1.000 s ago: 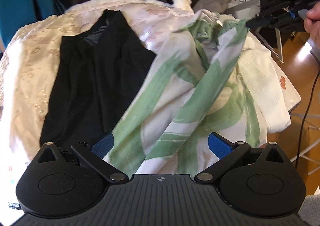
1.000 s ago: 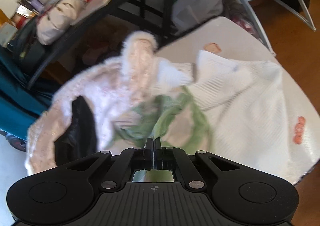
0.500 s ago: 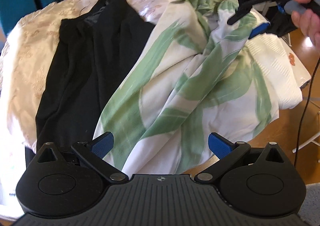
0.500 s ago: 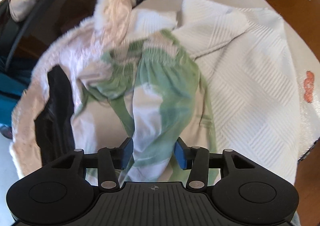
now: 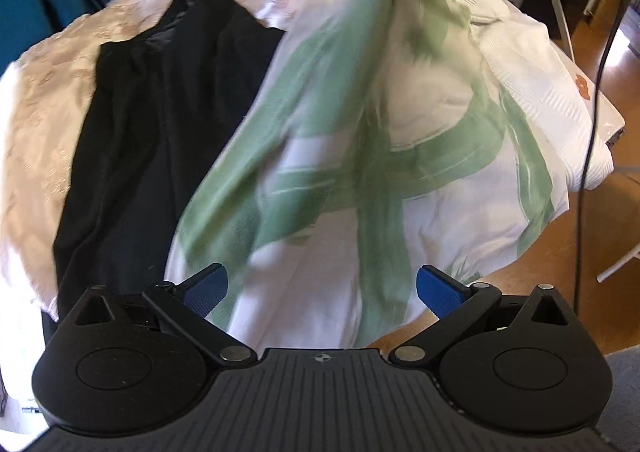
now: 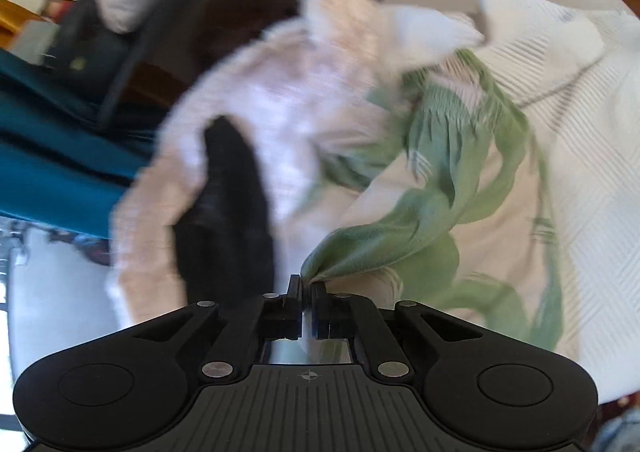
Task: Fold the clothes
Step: 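Lift the garment with the right gripper while the left gripper grasps another edge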
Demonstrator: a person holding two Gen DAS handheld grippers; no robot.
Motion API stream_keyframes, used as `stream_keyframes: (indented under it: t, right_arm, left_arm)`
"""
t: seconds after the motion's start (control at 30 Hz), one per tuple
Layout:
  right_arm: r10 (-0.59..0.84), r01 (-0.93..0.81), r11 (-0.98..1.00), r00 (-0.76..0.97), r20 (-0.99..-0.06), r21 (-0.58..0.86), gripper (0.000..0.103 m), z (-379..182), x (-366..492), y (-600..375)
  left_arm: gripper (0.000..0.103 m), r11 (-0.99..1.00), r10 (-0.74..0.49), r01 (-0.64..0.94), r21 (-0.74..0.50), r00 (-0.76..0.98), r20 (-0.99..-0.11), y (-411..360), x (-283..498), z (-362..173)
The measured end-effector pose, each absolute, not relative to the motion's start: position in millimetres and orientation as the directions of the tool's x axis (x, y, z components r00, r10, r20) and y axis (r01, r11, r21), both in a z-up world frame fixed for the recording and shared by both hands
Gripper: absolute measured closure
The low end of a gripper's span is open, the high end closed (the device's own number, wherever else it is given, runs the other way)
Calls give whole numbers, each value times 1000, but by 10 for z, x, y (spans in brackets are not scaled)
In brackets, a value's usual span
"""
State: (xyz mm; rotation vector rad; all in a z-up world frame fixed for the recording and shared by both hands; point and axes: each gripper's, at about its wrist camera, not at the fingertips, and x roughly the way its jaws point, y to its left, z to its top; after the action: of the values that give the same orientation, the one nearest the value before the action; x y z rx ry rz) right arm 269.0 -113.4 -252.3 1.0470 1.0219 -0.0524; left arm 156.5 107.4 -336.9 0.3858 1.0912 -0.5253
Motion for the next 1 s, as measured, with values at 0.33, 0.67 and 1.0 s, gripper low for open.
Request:
stream_keyframes:
  t: [0.33, 0.67, 1.0]
  right_arm:
    - [607, 278, 504, 560, -564, 818, 100, -1707, 2327, -1228]
    - [644, 231, 430, 599, -476, 873, 100, -1422, 1816, -1548]
    - [748, -41, 369, 606, -270, 929, 100, -710, 1901, -1599]
  left_arm:
    - [1, 815, -297, 572, -90, 280, -913, 1010, 1601, -3317]
    - [59, 838, -224, 542, -63, 237, -945, 1004, 1179, -3513]
    - [98, 936, -268, 314, -160, 342, -900, 1029, 913, -3122]
